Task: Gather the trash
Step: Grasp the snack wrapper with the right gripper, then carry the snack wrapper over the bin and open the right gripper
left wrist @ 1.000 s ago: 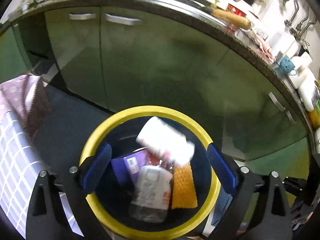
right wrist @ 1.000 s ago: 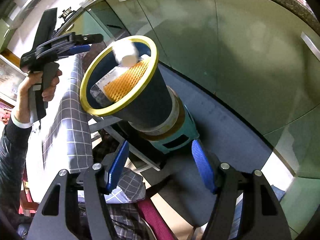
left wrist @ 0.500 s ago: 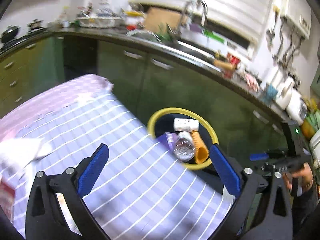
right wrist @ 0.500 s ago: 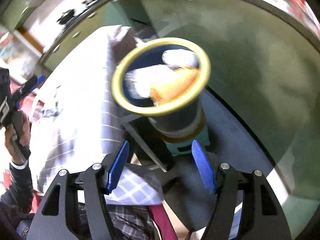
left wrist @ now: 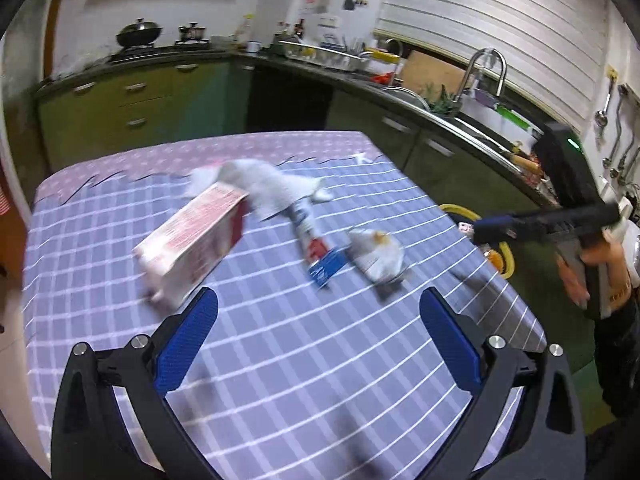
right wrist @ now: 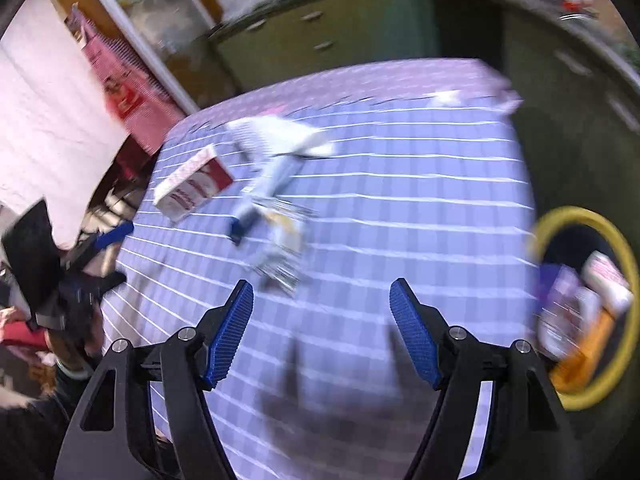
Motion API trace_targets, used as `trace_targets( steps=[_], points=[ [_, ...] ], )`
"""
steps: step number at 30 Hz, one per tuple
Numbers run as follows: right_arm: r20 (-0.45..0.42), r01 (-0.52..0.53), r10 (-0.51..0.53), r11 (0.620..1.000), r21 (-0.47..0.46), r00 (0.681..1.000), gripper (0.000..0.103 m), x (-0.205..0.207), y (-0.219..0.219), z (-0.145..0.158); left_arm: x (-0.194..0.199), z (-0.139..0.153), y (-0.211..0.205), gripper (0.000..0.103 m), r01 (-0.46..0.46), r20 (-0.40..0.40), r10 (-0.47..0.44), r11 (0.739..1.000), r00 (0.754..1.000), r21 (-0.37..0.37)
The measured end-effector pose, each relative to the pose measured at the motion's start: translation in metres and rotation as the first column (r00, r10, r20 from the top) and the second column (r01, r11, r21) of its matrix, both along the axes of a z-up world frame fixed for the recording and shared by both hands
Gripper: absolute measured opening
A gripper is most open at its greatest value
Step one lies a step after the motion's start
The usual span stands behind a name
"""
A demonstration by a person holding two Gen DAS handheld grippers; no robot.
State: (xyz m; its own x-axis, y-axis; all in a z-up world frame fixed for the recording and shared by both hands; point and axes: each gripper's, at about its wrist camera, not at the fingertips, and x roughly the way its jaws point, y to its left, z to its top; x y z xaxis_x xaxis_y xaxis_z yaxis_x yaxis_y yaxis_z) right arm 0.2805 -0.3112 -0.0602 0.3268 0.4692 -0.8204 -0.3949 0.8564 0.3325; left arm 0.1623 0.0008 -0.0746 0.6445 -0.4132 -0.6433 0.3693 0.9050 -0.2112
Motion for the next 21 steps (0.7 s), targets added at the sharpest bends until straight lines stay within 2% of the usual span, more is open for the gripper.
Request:
trace_targets(
  steps=[3, 8, 11, 14, 15, 16, 21],
  points=[
    [-0.060, -0.044, 0.043, 0.999, -0.023, 0.997, 0.070, 0.028, 0.040, -0.017, -0.009, -0.002, 0.012, 0.096, -0.013, -0.001, 0.013, 1.000, 1.000, 0.004],
    [-0.141, -0.053, 0.039, 0.994, -0.094, 0.989, 0.068, 0.058, 0.067, -0.045, -0.021, -0.004, 0.021, 0.096, -0.011, 0.003, 0.011, 1.000, 1.000, -0.017],
    [-0.164, -0.057, 0.035, 0.990, -0.132, 0.986, 0.060, 0.061, 0.073, -0.058, -0.023, -0.004, 0.019, 0.096, -0.005, 0.005, 0.005, 1.000, 1.000, -0.018],
    [-0.147, -0.064, 0.041, 0.986, -0.153, 0.988, 0.053, 0.058, 0.077, -0.059, -0.025, -0.006, 0.016, 0.096, 0.008, 0.003, -0.008, 1.000, 1.000, -0.023],
    [-0.144, -0.065, 0.043, 0.985, -0.157, 0.989, 0.049, 0.057, 0.079, -0.061, -0.025, -0.006, 0.014, 0.096, 0.010, 0.003, -0.010, 1.000, 1.000, -0.022],
    [-0.135, -0.068, 0.046, 0.983, -0.168, 0.990, 0.039, 0.056, 0.081, -0.062, -0.025, -0.006, 0.013, 0.096, 0.013, 0.004, -0.012, 1.000, 1.000, -0.023],
    [-0.101, -0.082, 0.065, 0.982, -0.172, 0.993, 0.026, 0.046, 0.081, -0.056, -0.026, -0.005, 0.009, 0.096, 0.019, 0.008, -0.019, 0.999, 1.000, -0.037]
  ],
)
